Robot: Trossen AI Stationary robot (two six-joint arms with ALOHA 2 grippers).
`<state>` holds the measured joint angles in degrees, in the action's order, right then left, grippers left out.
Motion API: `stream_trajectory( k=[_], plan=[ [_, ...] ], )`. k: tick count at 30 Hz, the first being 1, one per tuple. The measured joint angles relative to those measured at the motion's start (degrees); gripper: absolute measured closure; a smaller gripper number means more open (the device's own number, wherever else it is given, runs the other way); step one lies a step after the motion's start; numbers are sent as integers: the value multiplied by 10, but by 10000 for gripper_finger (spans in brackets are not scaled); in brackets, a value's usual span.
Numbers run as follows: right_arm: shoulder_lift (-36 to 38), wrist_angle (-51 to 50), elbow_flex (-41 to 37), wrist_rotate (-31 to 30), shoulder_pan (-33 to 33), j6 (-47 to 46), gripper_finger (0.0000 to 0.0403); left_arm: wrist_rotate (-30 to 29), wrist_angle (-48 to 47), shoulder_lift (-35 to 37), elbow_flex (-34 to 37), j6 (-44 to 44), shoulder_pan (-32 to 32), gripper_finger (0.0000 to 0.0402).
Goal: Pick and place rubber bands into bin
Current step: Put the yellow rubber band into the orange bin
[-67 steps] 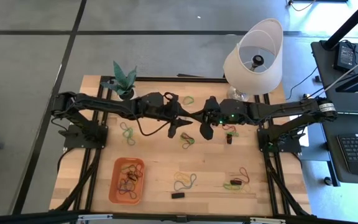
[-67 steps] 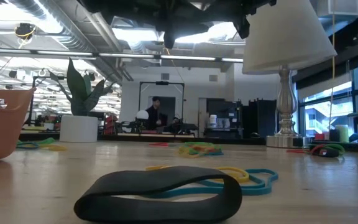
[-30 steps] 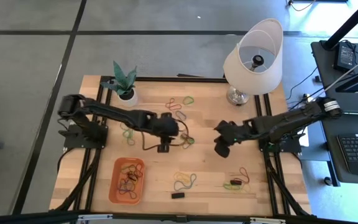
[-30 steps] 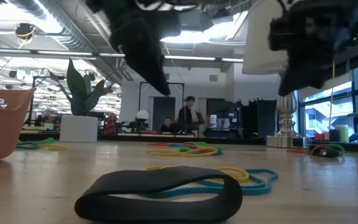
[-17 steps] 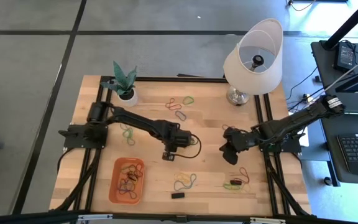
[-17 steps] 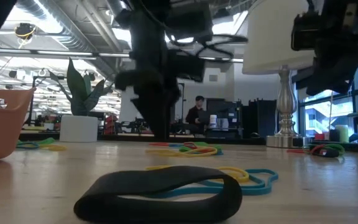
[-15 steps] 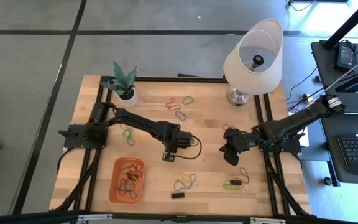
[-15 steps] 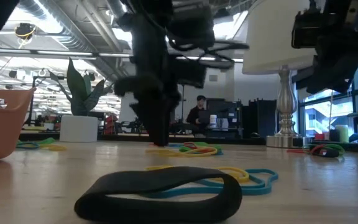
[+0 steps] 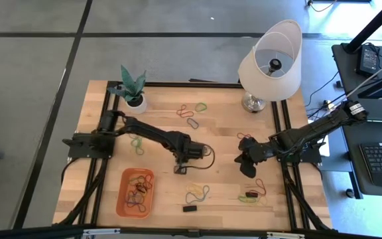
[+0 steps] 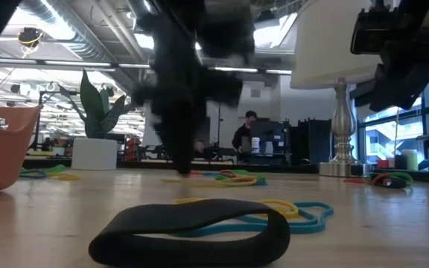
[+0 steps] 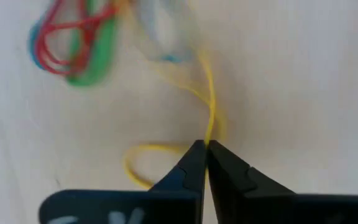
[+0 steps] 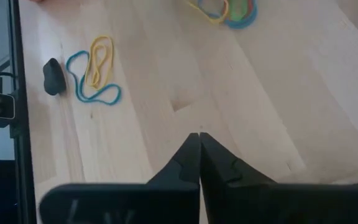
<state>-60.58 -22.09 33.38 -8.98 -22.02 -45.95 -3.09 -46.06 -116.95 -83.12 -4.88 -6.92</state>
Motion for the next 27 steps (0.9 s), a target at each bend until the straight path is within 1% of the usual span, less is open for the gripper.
stream_trajectory(
  k=[2, 6, 11, 14, 17, 20, 22, 25, 27],
  plan=[
    [0, -2, 0, 0, 0, 1, 402, -3, 2, 34, -3, -24, -6, 397],
    [0, -4, 0, 0, 0, 8, 402, -44, -43, 110, -4, -73, -14, 398],
    [0, -5, 0, 0, 0, 22, 402, -86, -93, 232, -4, -126, -53, 399],
    [0, -5, 0, -1, 0, 29, 402, -110, -114, 293, -4, -135, -83, 399],
    [0, -4, 0, -1, 0, 31, 402, -107, -143, 346, -4, -135, -126, 399],
    [0, -5, 0, -5, 0, 32, 402, -99, -196, 374, -4, -152, -170, 399],
    [0, -4, 0, -11, 0, 32, 402, -76, -230, 381, -4, -183, -200, 399],
    [0, -5, 0, -12, 0, 32, 402, -23, -279, 377, -4, -246, -247, 399],
    [0, -4, 0, -12, 0, 32, 402, -7, -298, 367, -4, -287, -271, 399]
  ],
)
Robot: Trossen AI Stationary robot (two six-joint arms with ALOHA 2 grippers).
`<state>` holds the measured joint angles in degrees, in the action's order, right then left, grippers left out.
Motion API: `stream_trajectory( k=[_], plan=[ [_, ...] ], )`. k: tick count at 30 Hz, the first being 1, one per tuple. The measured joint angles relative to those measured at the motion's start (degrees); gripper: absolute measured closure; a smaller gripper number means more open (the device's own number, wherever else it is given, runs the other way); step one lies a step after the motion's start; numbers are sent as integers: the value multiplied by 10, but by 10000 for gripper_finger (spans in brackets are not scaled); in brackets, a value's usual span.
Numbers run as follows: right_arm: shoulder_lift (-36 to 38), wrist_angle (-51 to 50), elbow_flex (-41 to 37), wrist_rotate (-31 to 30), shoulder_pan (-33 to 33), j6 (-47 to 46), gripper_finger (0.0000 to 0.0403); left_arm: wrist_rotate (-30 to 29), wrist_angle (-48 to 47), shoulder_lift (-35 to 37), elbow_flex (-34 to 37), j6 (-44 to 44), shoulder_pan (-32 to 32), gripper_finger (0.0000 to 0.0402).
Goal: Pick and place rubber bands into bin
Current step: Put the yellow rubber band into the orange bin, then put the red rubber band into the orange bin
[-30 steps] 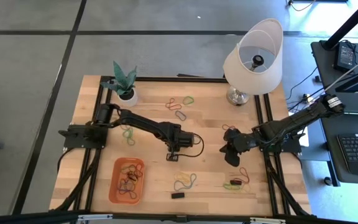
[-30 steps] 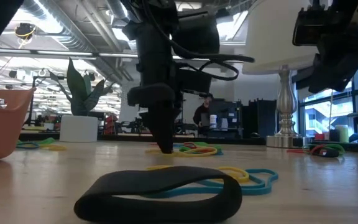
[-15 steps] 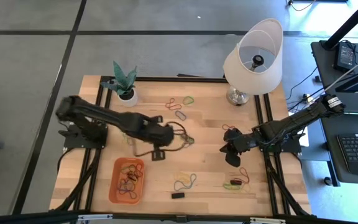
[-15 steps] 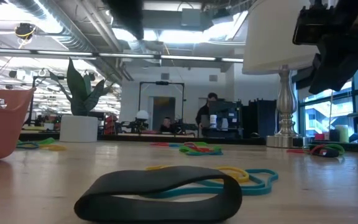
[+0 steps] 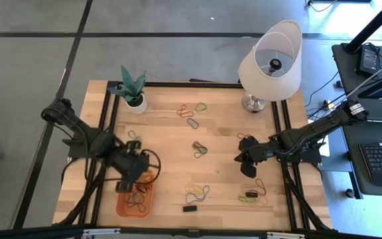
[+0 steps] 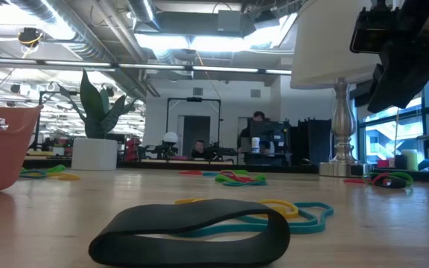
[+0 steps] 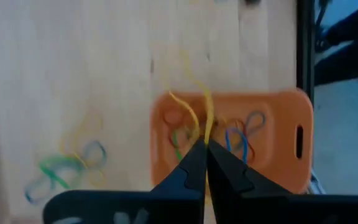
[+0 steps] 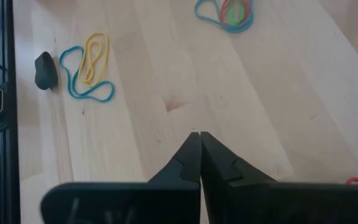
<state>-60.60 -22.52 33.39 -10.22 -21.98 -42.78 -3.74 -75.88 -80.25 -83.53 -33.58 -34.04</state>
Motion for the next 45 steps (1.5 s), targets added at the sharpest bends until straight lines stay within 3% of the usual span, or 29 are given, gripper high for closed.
stream_trajectory(
  k=[9, 17, 22, 34, 40, 45],
  plan=[
    [0, 0, 0, -15, 0, 2, 402, -11, 3, -67, 51, -122, -41, 400],
    [0, 0, 0, -15, 0, 10, 402, 36, 153, -104, 158, -127, -41, 400],
    [0, 1, 0, -14, 0, -1, 402, 34, 165, -113, 194, -189, -42, 391],
    [0, 1, 0, -13, 0, 4, 402, 34, 164, -104, 197, -214, -40, 298],
    [0, 1, 0, -13, 0, 1, 402, 29, 159, -68, 188, -214, -20, 280],
    [0, 5, 0, -13, 0, -5, 402, -62, 158, -22, 162, -209, 20, 292]
  ],
)
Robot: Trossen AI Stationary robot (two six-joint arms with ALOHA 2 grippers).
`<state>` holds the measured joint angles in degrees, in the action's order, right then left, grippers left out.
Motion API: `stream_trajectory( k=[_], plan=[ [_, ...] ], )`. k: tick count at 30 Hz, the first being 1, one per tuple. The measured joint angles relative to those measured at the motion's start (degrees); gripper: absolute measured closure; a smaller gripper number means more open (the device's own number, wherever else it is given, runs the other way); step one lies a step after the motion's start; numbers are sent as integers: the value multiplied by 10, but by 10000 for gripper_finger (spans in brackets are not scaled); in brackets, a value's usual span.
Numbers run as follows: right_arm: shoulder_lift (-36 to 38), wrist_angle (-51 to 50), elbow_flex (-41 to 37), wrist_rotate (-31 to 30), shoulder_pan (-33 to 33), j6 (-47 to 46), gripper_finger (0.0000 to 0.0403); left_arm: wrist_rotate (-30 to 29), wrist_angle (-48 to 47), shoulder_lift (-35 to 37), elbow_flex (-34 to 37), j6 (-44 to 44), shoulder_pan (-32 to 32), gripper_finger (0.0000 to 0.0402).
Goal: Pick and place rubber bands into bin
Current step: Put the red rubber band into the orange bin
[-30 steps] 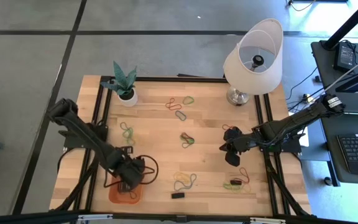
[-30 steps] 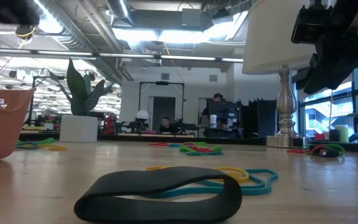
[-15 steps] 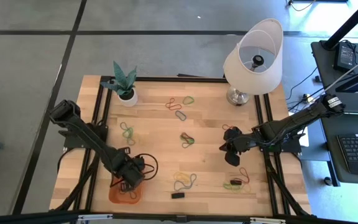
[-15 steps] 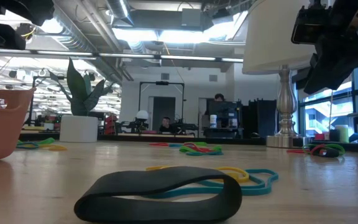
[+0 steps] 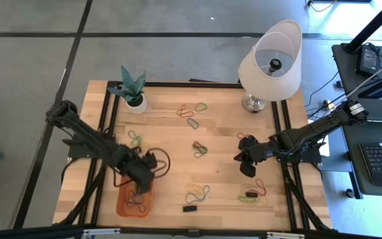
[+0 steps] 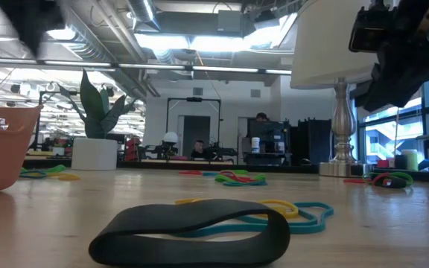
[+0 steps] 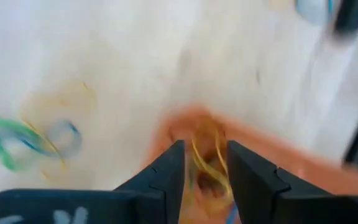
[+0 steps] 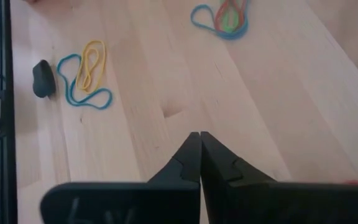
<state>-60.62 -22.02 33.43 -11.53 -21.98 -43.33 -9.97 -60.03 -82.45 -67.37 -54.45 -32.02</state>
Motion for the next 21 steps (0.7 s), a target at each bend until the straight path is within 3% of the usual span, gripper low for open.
stream_trajectory(
  k=[6, 11, 21],
  plan=[
    [0, 16, 0, 0, 0, 2, 393, -71, 3, 40, -12, 97, 83, 334],
    [0, 27, 0, 0, 0, 0, 386, -61, 26, 37, -12, 220, 160, 392],
    [0, 26, 0, -23, 9, -36, 399, -4, 130, 28, -8, 428, 283, 400]
  ],
)
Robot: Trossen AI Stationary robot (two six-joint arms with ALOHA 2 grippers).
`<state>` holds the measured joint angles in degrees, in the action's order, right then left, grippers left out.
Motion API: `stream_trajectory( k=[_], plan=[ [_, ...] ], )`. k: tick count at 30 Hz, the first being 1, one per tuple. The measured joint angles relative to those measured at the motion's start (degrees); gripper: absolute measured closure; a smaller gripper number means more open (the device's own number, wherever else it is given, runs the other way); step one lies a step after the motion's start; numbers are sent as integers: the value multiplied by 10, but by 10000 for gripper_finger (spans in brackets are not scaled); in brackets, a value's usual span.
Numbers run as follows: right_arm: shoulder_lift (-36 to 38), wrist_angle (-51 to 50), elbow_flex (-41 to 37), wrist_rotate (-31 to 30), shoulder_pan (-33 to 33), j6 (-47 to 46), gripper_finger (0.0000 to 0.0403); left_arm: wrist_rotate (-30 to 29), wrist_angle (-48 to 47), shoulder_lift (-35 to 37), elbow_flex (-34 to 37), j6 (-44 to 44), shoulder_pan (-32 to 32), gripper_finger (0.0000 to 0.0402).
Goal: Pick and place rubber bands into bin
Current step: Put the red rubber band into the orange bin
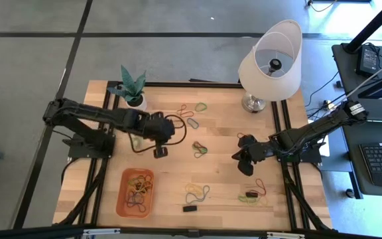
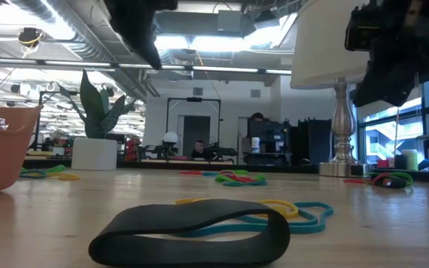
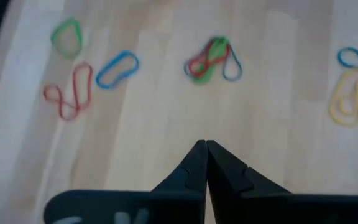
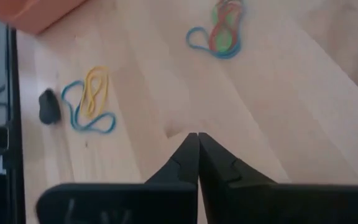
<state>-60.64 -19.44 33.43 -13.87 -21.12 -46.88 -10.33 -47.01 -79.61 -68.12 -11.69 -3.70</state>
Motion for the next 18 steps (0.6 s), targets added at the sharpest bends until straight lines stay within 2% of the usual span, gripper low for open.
stream_trajectory(
  k=[4, 8, 11, 15, 18],
  plan=[
    [0, 6, 0, -20, 14, -26, 400, 30, 31, 0, 20, 72, 57, 401],
    [0, 33, 0, -74, 23, -46, 401, 109, 112, 0, 71, 129, 118, 400],
    [-1, 35, 9, -91, 29, -61, 401, 155, 170, 0, 110, 164, 159, 401],
    [-20, 6, 41, -106, 35, -70, 402, 182, 234, 0, 143, 197, 212, 400],
    [-46, -50, 74, -106, 45, -94, 402, 171, 271, -10, 147, 200, 247, 400]
  ],
)
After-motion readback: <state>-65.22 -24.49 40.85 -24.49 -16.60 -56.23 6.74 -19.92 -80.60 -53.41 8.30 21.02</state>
